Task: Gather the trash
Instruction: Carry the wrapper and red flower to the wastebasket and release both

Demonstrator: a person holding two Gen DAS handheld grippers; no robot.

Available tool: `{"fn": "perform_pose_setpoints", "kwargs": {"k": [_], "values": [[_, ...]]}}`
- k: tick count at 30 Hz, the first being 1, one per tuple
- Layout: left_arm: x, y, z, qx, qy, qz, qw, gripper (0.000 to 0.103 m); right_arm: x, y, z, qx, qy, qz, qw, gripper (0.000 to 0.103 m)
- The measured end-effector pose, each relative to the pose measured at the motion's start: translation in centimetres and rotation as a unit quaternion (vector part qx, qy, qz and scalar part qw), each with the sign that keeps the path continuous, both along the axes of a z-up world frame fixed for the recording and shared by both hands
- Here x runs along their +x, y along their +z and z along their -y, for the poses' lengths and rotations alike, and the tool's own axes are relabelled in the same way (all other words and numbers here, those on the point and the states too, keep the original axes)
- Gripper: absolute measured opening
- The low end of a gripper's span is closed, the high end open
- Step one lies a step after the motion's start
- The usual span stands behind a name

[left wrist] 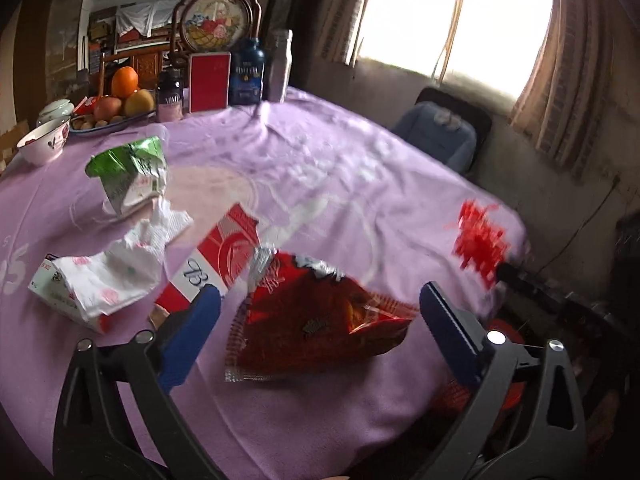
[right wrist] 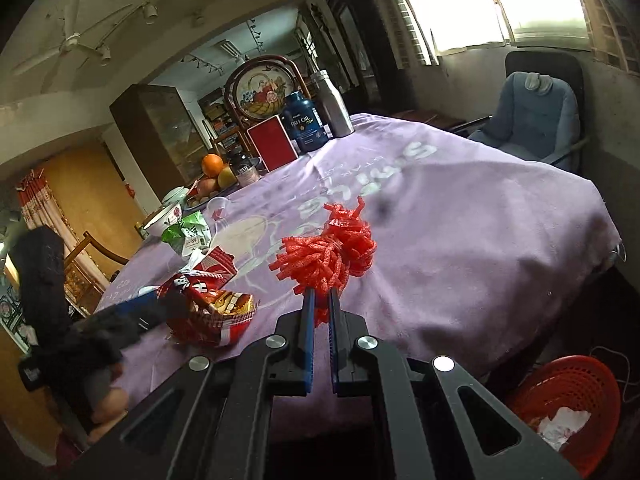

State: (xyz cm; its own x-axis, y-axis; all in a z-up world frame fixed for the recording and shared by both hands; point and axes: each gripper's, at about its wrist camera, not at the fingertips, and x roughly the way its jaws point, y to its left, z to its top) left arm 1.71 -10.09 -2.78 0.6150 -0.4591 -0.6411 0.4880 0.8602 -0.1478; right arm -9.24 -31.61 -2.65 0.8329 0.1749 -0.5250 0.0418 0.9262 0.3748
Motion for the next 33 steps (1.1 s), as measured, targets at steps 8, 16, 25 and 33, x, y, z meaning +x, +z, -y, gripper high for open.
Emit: {"fn": "perform_pose_setpoints", "kwargs": {"k": [8, 16, 25, 33], "values": [[1.2, -1.8, 1.9, -0.001, -0.015, -0.021, 0.9997, 0.067, -1.5, 0.8, 0.8, -0.018, -0.018, 0.012, 1.0, 0.007], [-0.1, 0.9, 3.4, -0.016, -0.038, 0.003, 0.9991, 0.057, -5.5, 1.5, 4.5, -0.03, -0.073, 0.021, 0.997, 0.007], [-4.5, 2.6, 11.2, -0.008, -0.152, 0.025, 0.988, 0.057, -12.2, -3.7, 10.9, -0.044, -0.178, -0.068, 0.981, 0.007], [-7.6, 0.3, 18.6, 0.018, -0.239, -0.005, 0.9707, 0.057, -14.4, -9.7, 15.5, 0.004, -0.231, -0.136, 0.963, 0.047]]}}
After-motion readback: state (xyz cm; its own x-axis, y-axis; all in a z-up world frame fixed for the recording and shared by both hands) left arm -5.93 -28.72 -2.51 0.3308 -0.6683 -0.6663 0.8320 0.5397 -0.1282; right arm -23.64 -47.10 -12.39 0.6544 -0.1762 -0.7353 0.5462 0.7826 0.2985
